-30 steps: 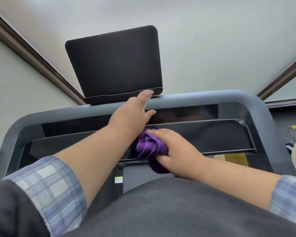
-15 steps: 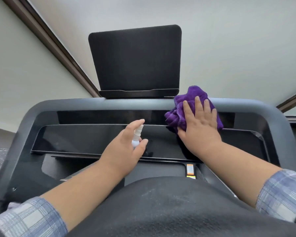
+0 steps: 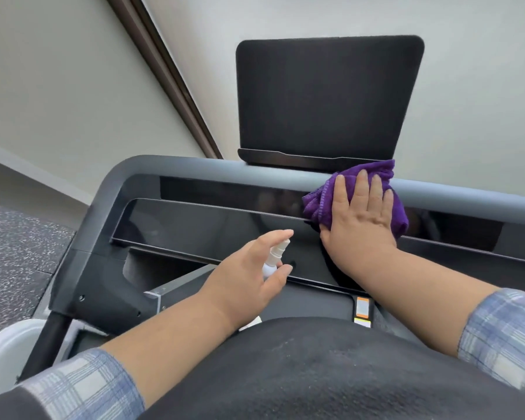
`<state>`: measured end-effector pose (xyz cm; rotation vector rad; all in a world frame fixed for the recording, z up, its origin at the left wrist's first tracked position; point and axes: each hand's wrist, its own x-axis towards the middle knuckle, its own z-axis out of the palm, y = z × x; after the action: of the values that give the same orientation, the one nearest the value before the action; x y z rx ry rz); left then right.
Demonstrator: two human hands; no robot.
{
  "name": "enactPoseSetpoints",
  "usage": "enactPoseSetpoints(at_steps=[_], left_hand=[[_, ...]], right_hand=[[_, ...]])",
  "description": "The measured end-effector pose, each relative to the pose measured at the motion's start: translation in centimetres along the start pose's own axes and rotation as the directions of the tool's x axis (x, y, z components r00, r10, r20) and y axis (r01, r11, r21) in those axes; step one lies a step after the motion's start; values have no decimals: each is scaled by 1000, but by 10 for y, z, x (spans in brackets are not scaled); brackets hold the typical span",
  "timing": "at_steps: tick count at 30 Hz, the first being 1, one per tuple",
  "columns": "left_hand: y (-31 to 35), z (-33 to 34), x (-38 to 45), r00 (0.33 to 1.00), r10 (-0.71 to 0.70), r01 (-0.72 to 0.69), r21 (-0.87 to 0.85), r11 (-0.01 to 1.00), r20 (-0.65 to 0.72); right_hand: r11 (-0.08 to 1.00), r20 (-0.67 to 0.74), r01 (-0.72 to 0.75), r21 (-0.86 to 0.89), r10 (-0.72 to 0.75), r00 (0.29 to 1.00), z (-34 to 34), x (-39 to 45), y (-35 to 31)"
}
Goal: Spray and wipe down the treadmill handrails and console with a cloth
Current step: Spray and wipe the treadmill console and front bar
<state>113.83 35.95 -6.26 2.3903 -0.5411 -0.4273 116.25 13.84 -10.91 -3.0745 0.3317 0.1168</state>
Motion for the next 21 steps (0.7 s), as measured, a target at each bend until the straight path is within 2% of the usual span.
enactPoseSetpoints(at_steps=[7, 16, 21], left_hand=[[-17, -26, 11, 993, 104, -104, -1, 995, 57], [-72, -77, 16, 979, 157, -155, -25, 988, 129], [-119, -114, 0, 982, 170, -167, -31, 985, 87]], right_hand=[[997, -115, 38, 67, -30, 993, 19, -19, -6], [994, -80, 113, -9, -113, 990, 17, 18, -92], [977, -33, 206, -58, -208, 978, 14, 37, -157]])
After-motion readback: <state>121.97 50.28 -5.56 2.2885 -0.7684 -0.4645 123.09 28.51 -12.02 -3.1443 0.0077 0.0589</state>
